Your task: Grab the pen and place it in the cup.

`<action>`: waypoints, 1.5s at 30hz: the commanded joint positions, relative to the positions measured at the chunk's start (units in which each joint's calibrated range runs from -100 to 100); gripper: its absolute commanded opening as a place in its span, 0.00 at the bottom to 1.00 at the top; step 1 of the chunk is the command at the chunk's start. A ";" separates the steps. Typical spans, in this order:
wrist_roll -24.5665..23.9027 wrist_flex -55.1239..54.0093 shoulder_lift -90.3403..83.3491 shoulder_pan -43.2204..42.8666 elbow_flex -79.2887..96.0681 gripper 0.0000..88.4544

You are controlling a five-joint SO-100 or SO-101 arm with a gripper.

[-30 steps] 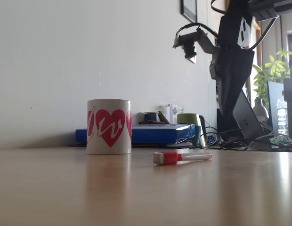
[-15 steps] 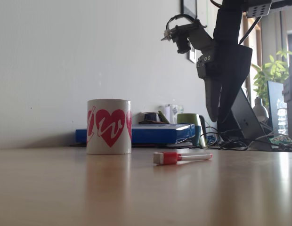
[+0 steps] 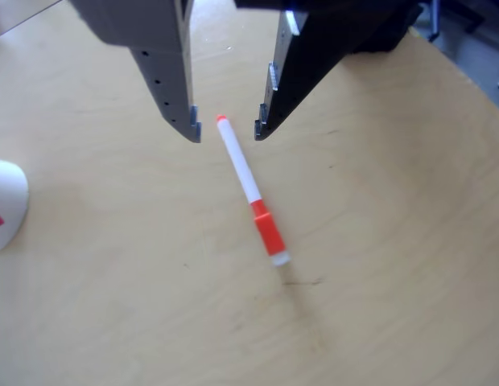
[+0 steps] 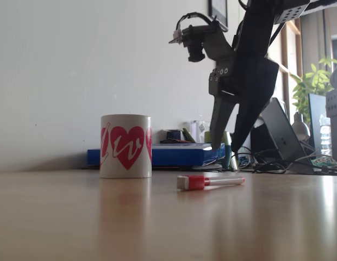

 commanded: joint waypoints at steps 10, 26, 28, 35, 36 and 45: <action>-2.49 -9.64 2.52 -0.56 7.11 0.21; -3.60 -9.64 8.75 -6.57 5.21 0.21; -3.44 -9.64 10.49 -6.57 4.49 0.21; -3.28 -11.36 12.65 -5.90 2.86 0.21; -3.23 -11.36 12.73 -5.90 2.68 0.21; -3.18 -11.10 13.89 -5.48 1.95 0.21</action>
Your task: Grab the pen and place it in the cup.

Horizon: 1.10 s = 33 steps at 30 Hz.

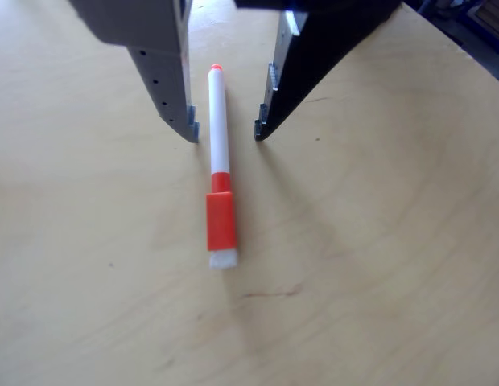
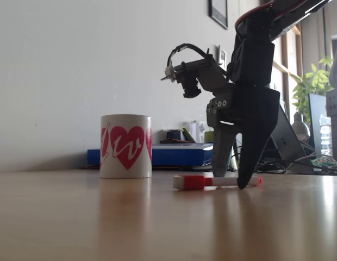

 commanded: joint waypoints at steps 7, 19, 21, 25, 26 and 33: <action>0.29 2.84 9.63 1.72 -8.56 0.21; 0.29 3.70 11.79 1.88 -9.37 0.21; 0.29 3.79 11.79 1.88 -9.28 0.21; 0.29 3.79 11.54 1.88 -8.74 0.12; 0.29 3.79 11.54 1.88 -8.65 0.07; 0.29 3.79 11.54 1.88 -8.38 0.01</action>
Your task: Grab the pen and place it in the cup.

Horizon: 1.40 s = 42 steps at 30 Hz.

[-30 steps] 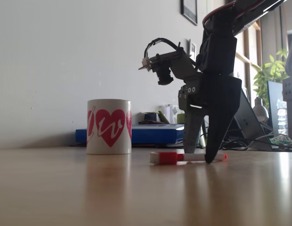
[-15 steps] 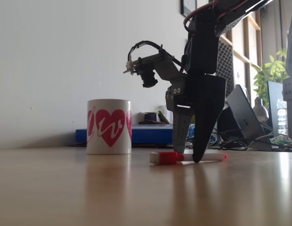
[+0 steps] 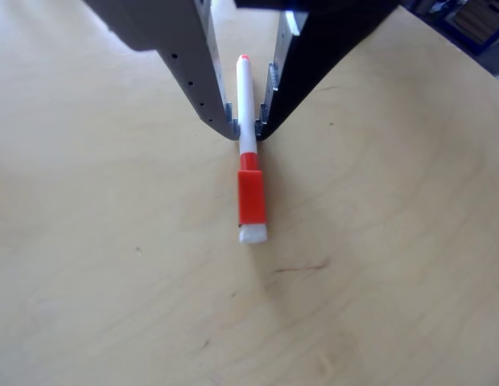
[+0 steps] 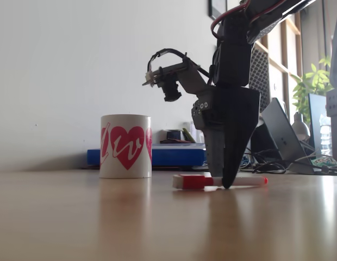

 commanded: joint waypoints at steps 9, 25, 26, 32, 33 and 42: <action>0.19 0.74 0.93 1.27 1.46 0.01; -0.49 11.23 -30.68 16.29 -12.03 0.01; -0.49 10.89 -31.85 17.62 -13.48 0.01; -1.70 2.03 -33.34 23.63 -21.35 0.01; -2.28 -1.41 -33.34 24.13 -21.44 0.01; -6.01 -20.60 -21.14 24.13 -25.34 0.01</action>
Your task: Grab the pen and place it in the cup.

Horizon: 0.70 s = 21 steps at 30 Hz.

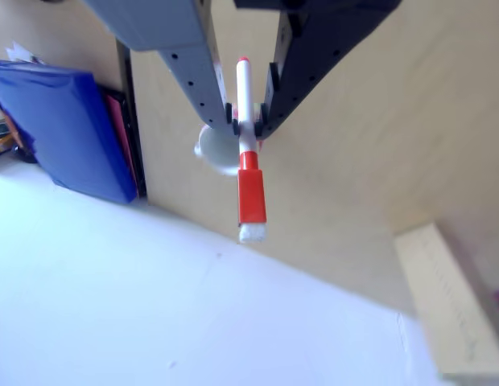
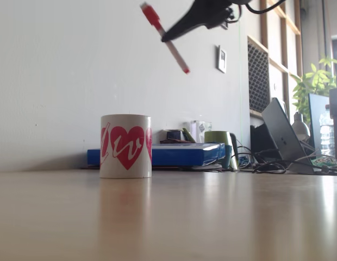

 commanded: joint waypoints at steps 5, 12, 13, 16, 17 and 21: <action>-4.39 -9.48 15.75 2.03 -12.38 0.01; -5.49 -12.40 27.79 7.53 -27.05 0.01; -5.49 -12.40 29.12 8.20 -28.77 0.01; -6.75 -12.40 31.85 9.87 -32.12 0.01; -7.44 -12.40 32.60 10.29 -32.75 0.01; -9.48 -14.12 34.76 10.29 -32.30 0.01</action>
